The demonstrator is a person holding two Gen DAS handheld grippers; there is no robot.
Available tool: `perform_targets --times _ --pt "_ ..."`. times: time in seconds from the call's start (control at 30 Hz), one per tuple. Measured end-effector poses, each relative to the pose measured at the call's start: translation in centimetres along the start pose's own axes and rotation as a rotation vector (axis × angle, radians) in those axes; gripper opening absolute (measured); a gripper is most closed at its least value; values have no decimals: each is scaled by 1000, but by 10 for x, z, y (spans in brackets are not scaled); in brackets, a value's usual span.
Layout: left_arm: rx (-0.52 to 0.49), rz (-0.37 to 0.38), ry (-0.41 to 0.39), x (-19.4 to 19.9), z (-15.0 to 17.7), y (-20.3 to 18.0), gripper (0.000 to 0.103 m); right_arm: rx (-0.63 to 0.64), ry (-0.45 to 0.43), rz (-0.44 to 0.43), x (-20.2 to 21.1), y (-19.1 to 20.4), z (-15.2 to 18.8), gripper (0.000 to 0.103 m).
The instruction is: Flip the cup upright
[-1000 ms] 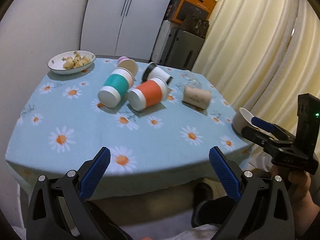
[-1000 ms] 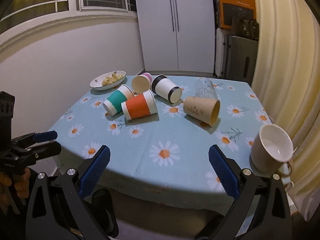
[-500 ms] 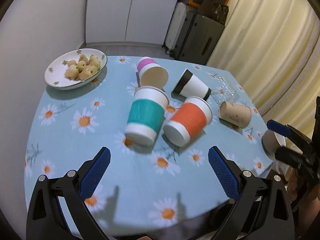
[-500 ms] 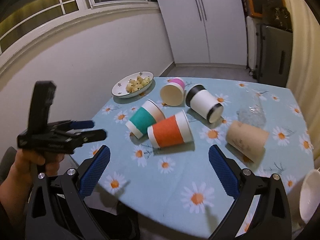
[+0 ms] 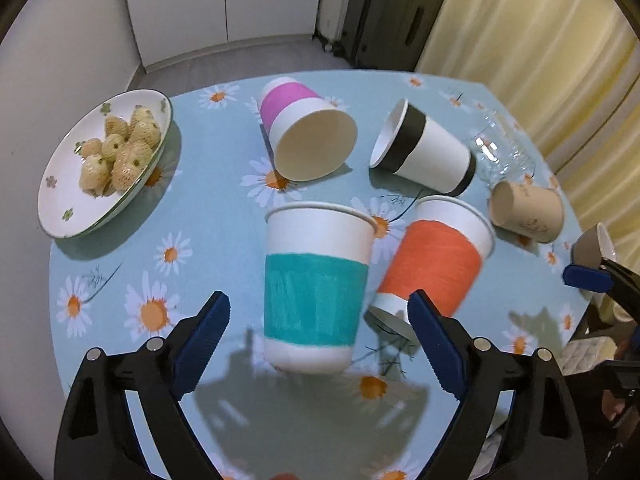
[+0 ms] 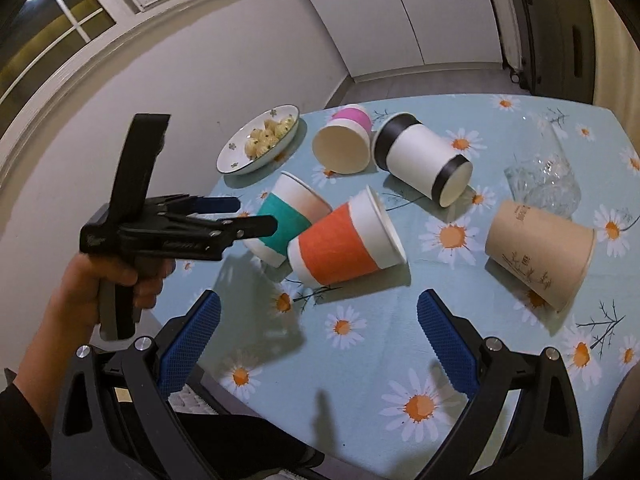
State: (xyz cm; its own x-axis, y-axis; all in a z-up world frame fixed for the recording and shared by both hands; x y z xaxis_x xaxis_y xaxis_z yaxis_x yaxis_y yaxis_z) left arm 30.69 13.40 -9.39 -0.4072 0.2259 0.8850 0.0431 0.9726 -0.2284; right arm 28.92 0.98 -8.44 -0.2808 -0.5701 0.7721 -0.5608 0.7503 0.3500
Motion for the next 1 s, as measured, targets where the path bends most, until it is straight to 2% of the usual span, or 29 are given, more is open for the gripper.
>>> perform_targets --times 0.1,0.2,0.5,0.53,0.6,1.0 --pt "-21 -21 33 -8 -8 5 85 -55 12 -34 -1 -6 0 98" --pt "-18 -2 67 -14 -12 8 76 -52 20 -39 -1 -5 1 98" --pt "32 55 141 -27 -15 20 74 -36 28 -50 -1 0 2 98" --pt "33 61 144 -28 -14 20 69 -37 31 -53 -1 -1 3 98" --pt "30 60 154 -31 -13 19 64 -38 35 -52 -2 -1 3 98" --pt "45 62 145 -25 -16 17 63 -73 40 -68 -1 -7 2 98"
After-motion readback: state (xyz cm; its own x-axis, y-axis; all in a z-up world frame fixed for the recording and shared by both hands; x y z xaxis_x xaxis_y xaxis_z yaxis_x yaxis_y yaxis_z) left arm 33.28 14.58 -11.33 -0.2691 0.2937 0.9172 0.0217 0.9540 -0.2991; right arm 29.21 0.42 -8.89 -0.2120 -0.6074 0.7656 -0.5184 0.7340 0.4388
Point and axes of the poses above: each gripper's, at about its wrist camera, not at the fingertips, and x roughly against the way its jaws point, y to its left, z to its underside, the point moved 6 cm from there along -x, roughly the way its jaws point, and after that the axes turned 7 degrees about z, right-handed, at the moved point
